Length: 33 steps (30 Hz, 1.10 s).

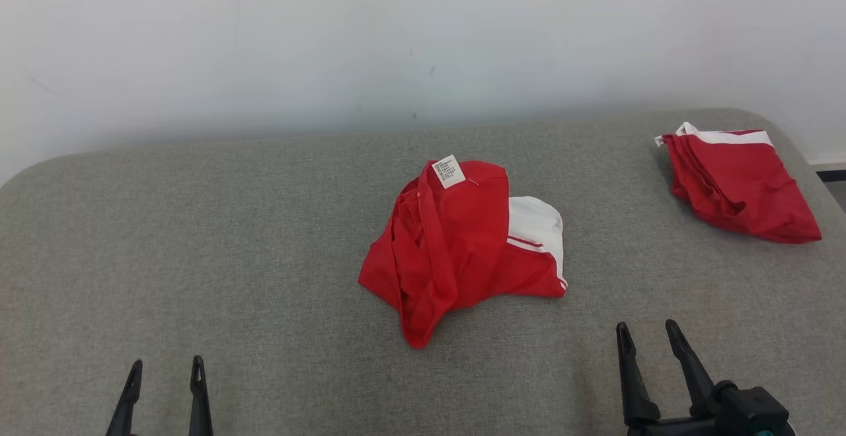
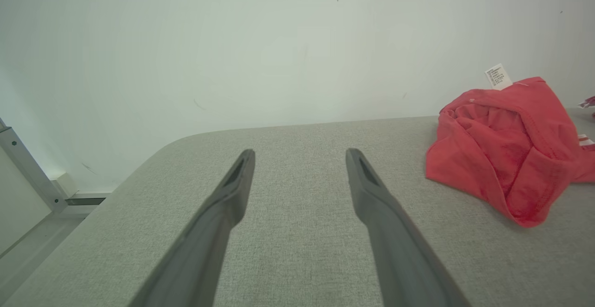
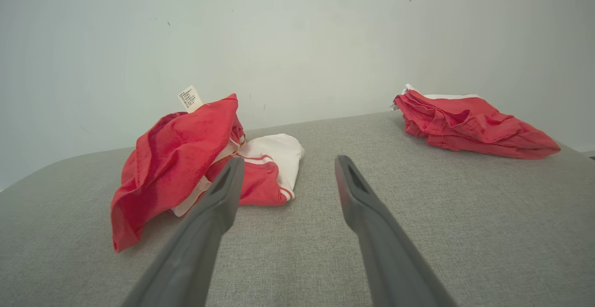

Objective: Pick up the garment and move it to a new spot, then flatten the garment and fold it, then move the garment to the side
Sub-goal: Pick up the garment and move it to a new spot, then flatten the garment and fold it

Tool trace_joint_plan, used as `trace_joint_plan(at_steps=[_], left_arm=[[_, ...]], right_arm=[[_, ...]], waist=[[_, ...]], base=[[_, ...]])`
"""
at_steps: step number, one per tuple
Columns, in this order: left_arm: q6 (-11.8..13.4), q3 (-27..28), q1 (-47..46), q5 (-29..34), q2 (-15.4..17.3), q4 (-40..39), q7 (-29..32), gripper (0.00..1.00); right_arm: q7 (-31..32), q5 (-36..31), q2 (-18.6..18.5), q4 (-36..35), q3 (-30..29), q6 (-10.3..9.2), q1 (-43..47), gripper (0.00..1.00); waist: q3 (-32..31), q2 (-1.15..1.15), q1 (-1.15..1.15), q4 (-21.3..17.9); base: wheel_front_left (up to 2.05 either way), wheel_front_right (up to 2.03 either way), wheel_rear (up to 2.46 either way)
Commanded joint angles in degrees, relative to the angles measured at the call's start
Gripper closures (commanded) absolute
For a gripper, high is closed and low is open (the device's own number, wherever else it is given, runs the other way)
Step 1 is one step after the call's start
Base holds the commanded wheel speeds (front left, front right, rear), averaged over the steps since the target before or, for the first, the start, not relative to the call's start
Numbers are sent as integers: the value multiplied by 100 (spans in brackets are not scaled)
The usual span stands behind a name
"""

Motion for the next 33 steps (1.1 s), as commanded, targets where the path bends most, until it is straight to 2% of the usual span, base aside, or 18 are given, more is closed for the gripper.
trace_joint_plan(at_steps=[1, 20, 33], left_arm=[[-20, 38, -1, 57, -31, 19, -19, 0], [-298, 319, -12, 287, -257, 88, -19, 0], [-384, 450, 5, 400, -345, 77, -19, 0]], right_arm=[[-2, -5, 20, 6, -2, -15, 44, 0], [-2, -40, 33, 4, 0, -15, 60, 0], [-2, -33, 40, 13, -11, -15, 76, 0]], waist=[[2, 0, 0, 5], [3, 0, 0, 30], [35, 0, 0, 20]], base=[[0, 0, 0], [0, 0, 0], [0, 0, 0]])
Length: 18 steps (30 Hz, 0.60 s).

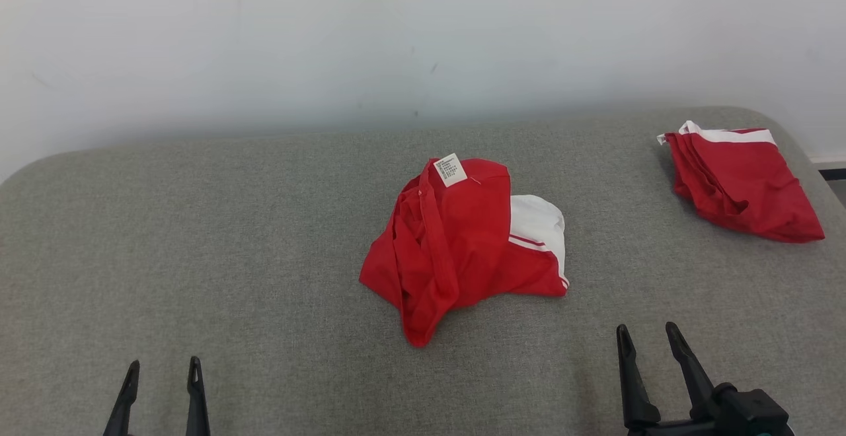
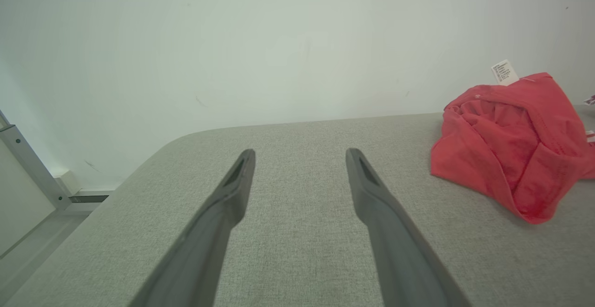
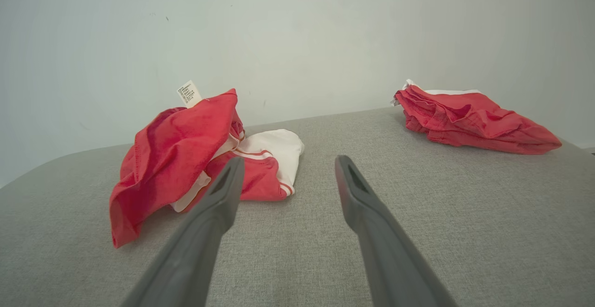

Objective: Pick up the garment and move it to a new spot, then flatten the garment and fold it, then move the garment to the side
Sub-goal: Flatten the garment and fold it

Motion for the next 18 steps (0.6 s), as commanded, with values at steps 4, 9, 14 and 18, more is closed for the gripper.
trace_joint_plan(at_steps=[4, 9, 14, 18], left_arm=[[-23, 62, 10, 64, -44, 15, -19, 0], [-32, 94, -27, 103, -65, 24, -19, 0], [-51, 138, -153, 114, -67, 53, -19, 0], [-42, 186, -395, 43, -110, -26, -19, 0]], right_arm=[[-1, -22, 22, 5, -6, -15, 56, 0], [-1, -20, 20, 2, -11, -15, 53, 0], [-1, -18, 26, 1, 3, -16, 47, 0], [-1, 6, 17, 21, 63, -16, -53, 0]], waist=[[1, 0, 0, 0], [9, 0, 0, 1], [31, 0, 0, -10], [88, 0, 0, -72]], base=[[0, 0, 0], [0, 0, 0], [0, 0, 0], [0, 0, 0]])
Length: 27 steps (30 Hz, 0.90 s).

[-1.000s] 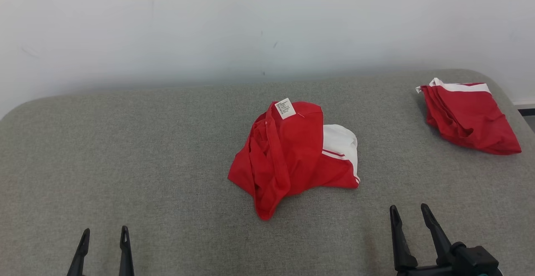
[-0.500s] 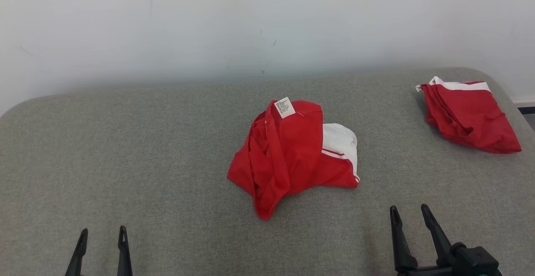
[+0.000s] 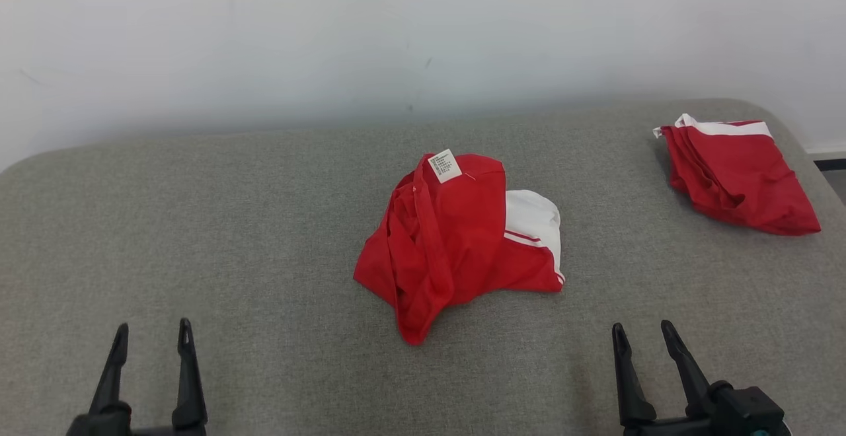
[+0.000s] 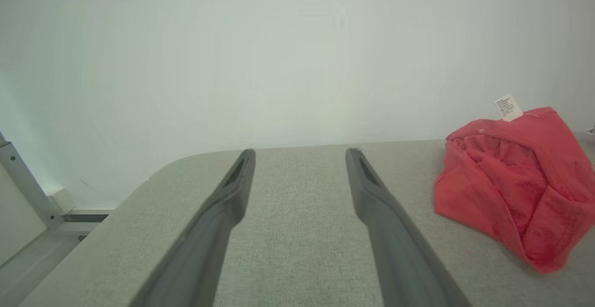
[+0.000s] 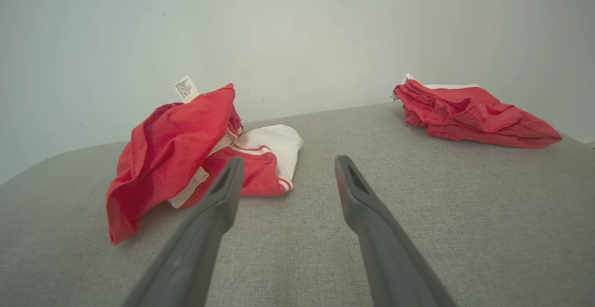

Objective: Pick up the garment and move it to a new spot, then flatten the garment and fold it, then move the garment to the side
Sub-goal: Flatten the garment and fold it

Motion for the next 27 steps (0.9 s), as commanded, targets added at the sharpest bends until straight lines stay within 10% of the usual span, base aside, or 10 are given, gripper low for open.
trace_joint_plan(at_steps=[1, 27], left_arm=[[-14, -5, -128, -4, -20, -27, -19, 0], [-562, -1544, -3533, -324, 13, 2486, 485, 0]], right_arm=[[-1, 15, 8, -3, 24, -15, -66, 0], [-1, 249, 108, 76, 134, -16, -637, 0]], waist=[[46, 0, 0, -44], [1017, 0, 0, -1293]], base=[[0, 0, 0], [0, 0, 0]])
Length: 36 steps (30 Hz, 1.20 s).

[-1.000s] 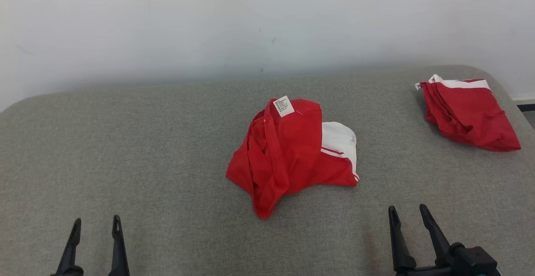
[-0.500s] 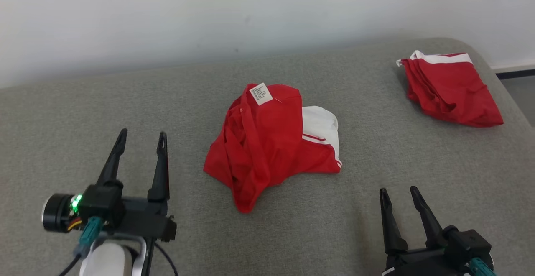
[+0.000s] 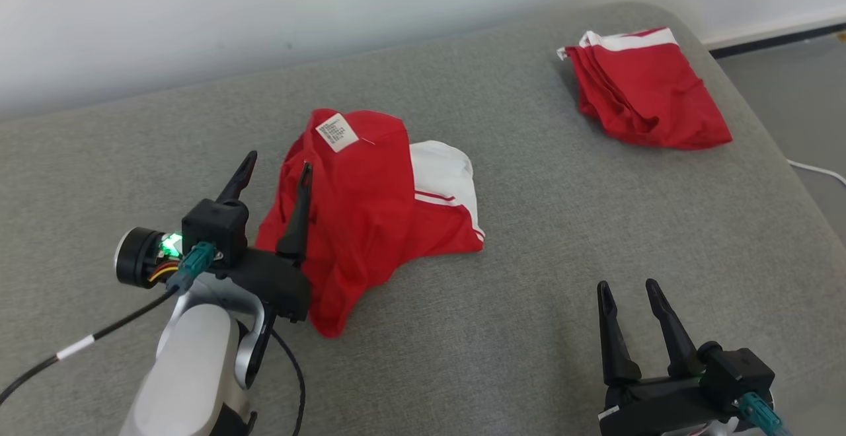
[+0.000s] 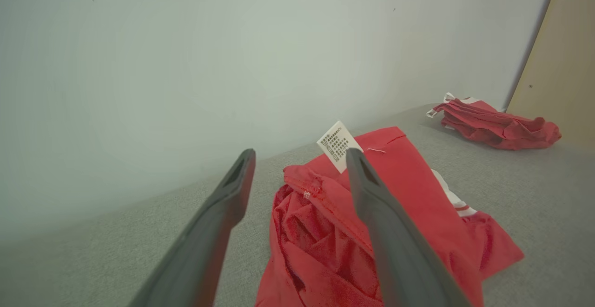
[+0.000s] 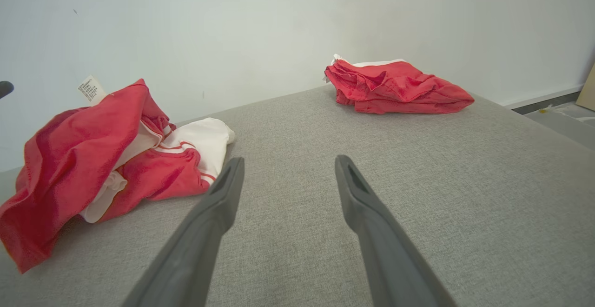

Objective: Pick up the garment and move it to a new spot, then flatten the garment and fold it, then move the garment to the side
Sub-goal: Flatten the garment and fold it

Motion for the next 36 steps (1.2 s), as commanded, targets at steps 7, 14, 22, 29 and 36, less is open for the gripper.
trace_joint_plan(at_steps=[7, 14, 22, 29, 36], left_arm=[[-27, -327, -418, -213, 68, 554, 148, 0], [-24, -472, -623, -413, 124, 1082, 353, 100], [-25, -545, -606, -575, 85, 1098, 93, 100], [-17, -540, -77, -880, -61, 352, -175, 100], [114, -674, 1349, -1030, -49, -793, -155, 100]], right_arm=[[-1, 51, 43, 7, 32, -15, -131, 0], [-1, 69, 49, 4, 59, -16, -188, 0], [-1, 95, 52, 27, -13, -16, -76, 0], [-1, 102, 51, 33, -30, -15, 78, 0], [-1, 87, 50, 6, -44, -16, 213, 0]], waist=[[230, -1, -1, -238], [261, -1, -1, -316], [129, -1, -1, -207], [-173, -1, -1, 193], [-362, -1, -1, 700]], base=[[0, 0, 0], [0, 0, 0], [0, 0, 0], [0, 0, 0], [0, 0, 0]])
